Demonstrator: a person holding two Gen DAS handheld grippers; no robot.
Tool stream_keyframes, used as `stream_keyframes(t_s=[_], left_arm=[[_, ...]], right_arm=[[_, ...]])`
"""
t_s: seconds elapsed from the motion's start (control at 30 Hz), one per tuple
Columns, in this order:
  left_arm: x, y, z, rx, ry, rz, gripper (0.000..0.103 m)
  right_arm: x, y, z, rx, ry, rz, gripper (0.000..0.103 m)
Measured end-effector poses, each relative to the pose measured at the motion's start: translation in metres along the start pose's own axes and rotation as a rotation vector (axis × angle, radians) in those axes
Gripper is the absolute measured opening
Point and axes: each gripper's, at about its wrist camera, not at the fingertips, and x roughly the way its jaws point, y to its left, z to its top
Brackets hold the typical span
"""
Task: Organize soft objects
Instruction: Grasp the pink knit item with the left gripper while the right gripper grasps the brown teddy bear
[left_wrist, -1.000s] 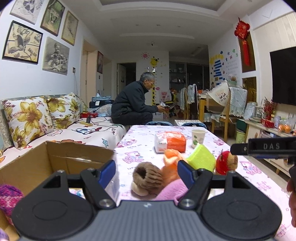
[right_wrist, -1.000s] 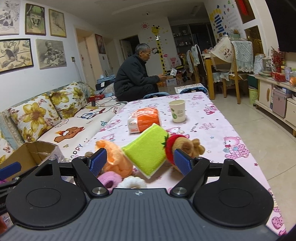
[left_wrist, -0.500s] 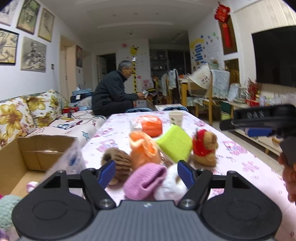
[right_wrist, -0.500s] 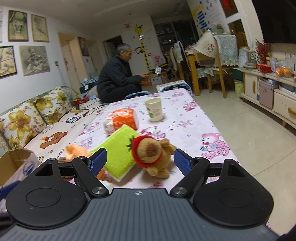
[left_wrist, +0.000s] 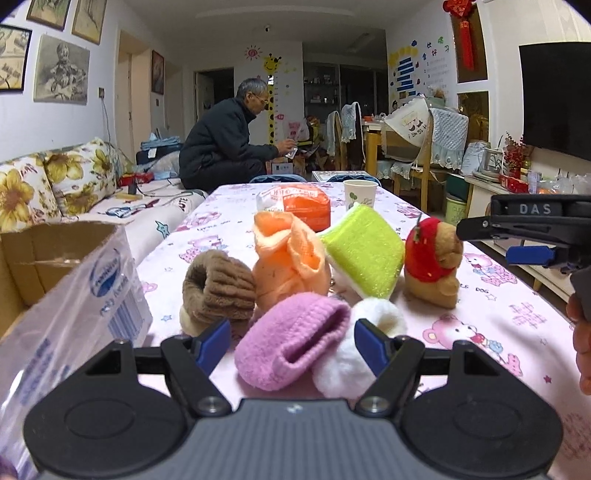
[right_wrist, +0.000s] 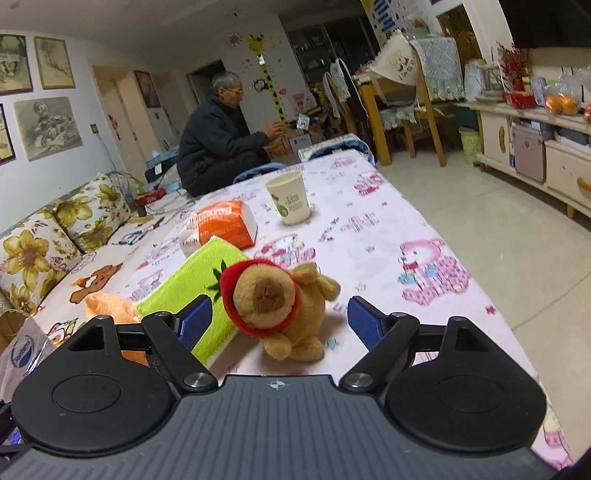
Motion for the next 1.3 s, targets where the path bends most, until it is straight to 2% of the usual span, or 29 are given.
stream_keyframes(t_s=[0.23, 0.47, 0.7, 1.0, 1.07, 1.3], left_arm=[[0.024, 0.007, 0.003, -0.025, 0.035, -0.043, 0.074], [0.04, 0.007, 0.003, -0.04, 0.056, -0.087, 0.083], [0.048, 0.01, 0.003, -0.07, 0.088, -0.137, 0.083], [0.051, 0.014, 0.003, -0.12, 0.1, -0.18, 0.067], [0.05, 0.015, 0.004, -0.124, 0.099, -0.183, 0.063], [0.045, 0.016, 0.005, -0.128, 0.094, -0.18, 0.053]], right_arm=[[0.026, 0.0, -0.008, -0.003, 0.033, -0.005, 0.103], [0.048, 0.003, -0.012, 0.014, 0.067, 0.002, 0.103], [0.064, 0.004, -0.013, 0.044, 0.084, 0.014, 0.103], [0.068, 0.008, -0.017, 0.027, 0.079, -0.002, 0.102], [0.067, 0.008, -0.016, 0.029, 0.078, -0.004, 0.095], [0.063, 0.008, -0.017, 0.002, 0.076, -0.009, 0.088]])
